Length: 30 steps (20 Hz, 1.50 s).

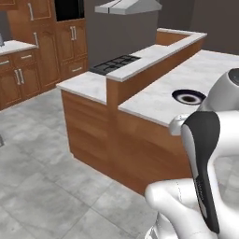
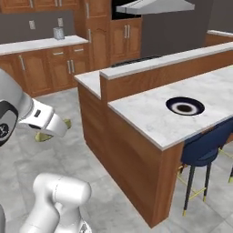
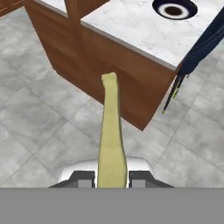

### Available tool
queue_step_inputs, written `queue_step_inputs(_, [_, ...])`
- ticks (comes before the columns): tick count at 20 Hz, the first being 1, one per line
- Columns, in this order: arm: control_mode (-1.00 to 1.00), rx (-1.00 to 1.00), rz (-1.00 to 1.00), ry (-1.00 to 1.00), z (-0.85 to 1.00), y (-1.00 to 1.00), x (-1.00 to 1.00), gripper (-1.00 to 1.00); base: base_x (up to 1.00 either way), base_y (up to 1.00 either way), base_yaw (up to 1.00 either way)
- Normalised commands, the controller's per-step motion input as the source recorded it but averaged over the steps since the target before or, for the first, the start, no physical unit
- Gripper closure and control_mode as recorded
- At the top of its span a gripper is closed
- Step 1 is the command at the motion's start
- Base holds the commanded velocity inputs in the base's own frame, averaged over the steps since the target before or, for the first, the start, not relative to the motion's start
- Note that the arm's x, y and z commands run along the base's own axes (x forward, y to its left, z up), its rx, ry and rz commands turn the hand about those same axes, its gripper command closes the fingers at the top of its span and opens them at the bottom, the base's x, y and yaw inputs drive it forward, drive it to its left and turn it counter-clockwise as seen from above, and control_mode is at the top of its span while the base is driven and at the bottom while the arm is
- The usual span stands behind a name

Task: Retrieve the butter from the fridge and place it on a plate on the dining table. Then retrieve the butter knife by the fridge and place it near the plate.

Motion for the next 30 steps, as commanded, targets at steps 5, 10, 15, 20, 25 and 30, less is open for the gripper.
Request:
queue_step_inputs(5, [1.0,0.0,0.0,0.0,0.0,0.0,0.0,1.0,0.0,-0.95,0.23])
queue_step_inputs(10, [1.0,0.0,0.0,0.0,0.0,0.0,0.0,1.0,-0.09,-0.95,0.31])
queue_step_inputs(15, [1.0,0.0,0.0,0.0,0.0,0.0,0.0,1.0,-0.1,-0.9,0.31])
queue_step_inputs(20, [1.0,0.0,0.0,0.0,0.0,0.0,0.0,1.0,0.03,-1.0,0.37])
queue_step_inputs(25, [1.0,0.0,0.0,0.0,0.0,0.0,0.0,1.0,0.06,-1.0,0.42])
queue_step_inputs(30, [1.0,0.0,0.0,0.0,0.0,0.0,0.0,1.0,0.24,-1.0,0.42])
